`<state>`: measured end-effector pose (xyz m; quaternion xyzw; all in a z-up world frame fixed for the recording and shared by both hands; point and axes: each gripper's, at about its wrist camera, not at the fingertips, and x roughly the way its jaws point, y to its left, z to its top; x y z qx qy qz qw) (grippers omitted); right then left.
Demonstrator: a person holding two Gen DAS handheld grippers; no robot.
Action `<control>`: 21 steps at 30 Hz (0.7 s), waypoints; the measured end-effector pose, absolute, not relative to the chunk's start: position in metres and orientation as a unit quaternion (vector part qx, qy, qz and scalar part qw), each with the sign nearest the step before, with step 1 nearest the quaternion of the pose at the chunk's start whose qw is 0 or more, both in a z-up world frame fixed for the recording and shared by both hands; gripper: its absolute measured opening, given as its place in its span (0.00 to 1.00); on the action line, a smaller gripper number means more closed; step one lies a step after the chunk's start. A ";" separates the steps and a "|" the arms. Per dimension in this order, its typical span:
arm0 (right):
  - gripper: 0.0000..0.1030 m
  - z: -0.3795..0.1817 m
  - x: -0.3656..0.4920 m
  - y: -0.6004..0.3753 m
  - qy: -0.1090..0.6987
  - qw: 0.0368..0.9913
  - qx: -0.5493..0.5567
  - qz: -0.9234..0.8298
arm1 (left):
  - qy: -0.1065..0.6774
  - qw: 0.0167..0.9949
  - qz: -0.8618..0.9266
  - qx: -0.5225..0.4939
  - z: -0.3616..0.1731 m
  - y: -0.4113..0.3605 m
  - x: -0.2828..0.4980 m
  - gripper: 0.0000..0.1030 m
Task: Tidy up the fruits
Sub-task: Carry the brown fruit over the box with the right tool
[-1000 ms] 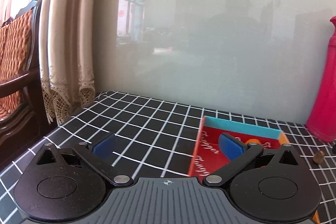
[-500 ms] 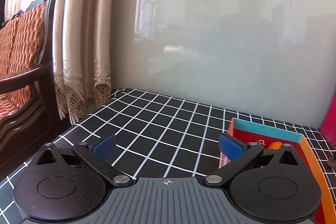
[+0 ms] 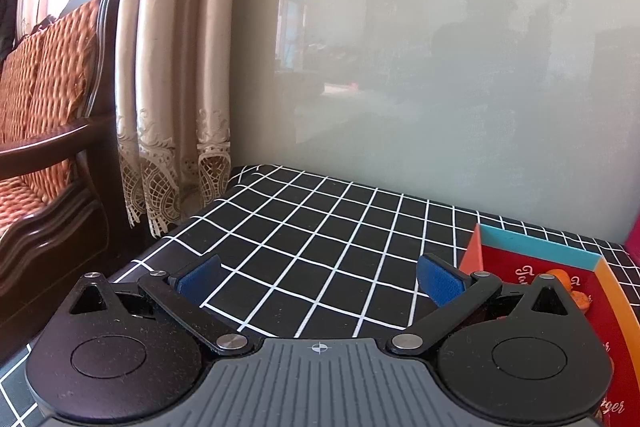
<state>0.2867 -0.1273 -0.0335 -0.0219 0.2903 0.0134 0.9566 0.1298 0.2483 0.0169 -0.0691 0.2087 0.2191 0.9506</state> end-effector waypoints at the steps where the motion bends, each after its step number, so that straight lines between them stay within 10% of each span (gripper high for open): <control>1: 0.32 -0.035 0.289 -0.126 0.295 0.955 -0.023 0.013 | 0.209 0.950 0.219 -0.070 0.017 0.249 0.130 1.00; 21: 0.28 0.007 0.215 -0.103 0.250 0.966 -0.041 0.055 | 0.200 0.959 0.195 -0.047 0.026 0.219 0.115 1.00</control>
